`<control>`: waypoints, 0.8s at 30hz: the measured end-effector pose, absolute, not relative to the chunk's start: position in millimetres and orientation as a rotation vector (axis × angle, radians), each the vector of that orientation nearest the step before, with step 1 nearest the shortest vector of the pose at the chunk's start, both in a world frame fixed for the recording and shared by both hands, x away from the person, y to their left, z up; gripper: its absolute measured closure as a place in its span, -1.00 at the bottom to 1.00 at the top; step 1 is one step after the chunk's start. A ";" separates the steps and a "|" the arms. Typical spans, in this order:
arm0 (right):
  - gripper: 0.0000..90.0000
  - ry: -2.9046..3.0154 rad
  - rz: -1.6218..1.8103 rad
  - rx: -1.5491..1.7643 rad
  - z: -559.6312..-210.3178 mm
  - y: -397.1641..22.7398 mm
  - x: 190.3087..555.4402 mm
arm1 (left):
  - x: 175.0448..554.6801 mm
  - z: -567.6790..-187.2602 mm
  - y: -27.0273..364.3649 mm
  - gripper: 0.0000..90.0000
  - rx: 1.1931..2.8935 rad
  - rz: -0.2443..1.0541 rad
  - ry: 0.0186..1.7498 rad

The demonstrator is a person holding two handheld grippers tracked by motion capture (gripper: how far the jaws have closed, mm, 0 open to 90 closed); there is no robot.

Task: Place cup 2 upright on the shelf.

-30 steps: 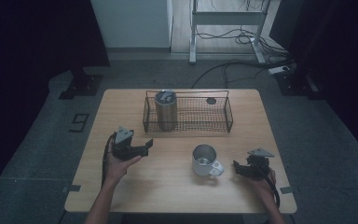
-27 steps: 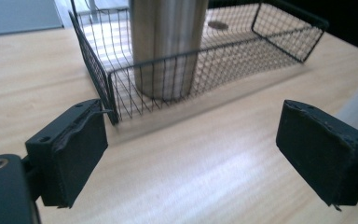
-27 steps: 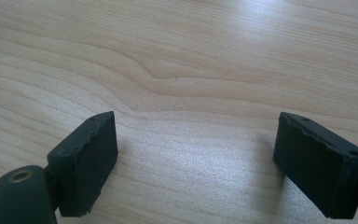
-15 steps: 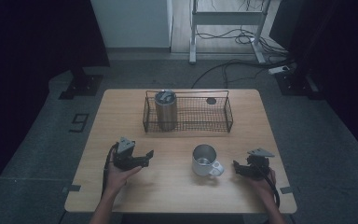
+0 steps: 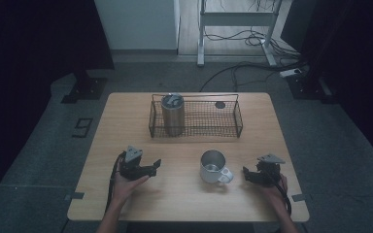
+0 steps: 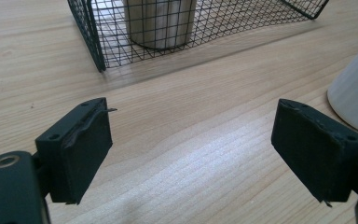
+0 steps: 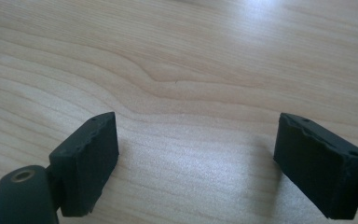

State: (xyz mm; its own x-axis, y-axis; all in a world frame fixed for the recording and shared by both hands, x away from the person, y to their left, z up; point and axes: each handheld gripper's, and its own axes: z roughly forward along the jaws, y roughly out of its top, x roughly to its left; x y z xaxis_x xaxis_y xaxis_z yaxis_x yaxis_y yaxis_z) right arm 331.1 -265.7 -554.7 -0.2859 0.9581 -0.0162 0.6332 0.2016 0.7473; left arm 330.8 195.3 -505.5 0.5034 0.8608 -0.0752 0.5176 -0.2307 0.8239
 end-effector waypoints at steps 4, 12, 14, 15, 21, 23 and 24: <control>-0.68 1.971 0.913 1.452 -551.9 -265.5 329.0 | 330.1 -510.3 192.9 -0.73 1.911 0.500 1.139; -0.67 1.927 1.065 1.445 -529.8 -264.7 320.8 | 329.6 -512.3 194.7 -0.71 1.913 0.493 1.137; -0.67 1.927 1.085 1.425 -523.8 -261.0 320.0 | 330.0 -512.3 195.5 -0.71 1.908 0.483 1.135; -0.68 1.932 1.090 1.414 -521.2 -258.6 320.5 | 330.3 -512.3 195.8 -0.71 1.908 0.478 1.134; -0.68 1.947 1.100 1.354 -506.2 -242.8 320.6 | 331.3 -506.8 192.9 -0.68 1.894 0.467 1.098; -0.68 1.939 1.106 1.350 -501.2 -238.9 319.9 | 331.2 -505.3 191.3 -0.68 1.894 0.476 1.087; -0.68 1.936 1.112 1.345 -498.2 -236.9 319.2 | 331.1 -504.9 190.5 -0.68 1.894 0.477 1.082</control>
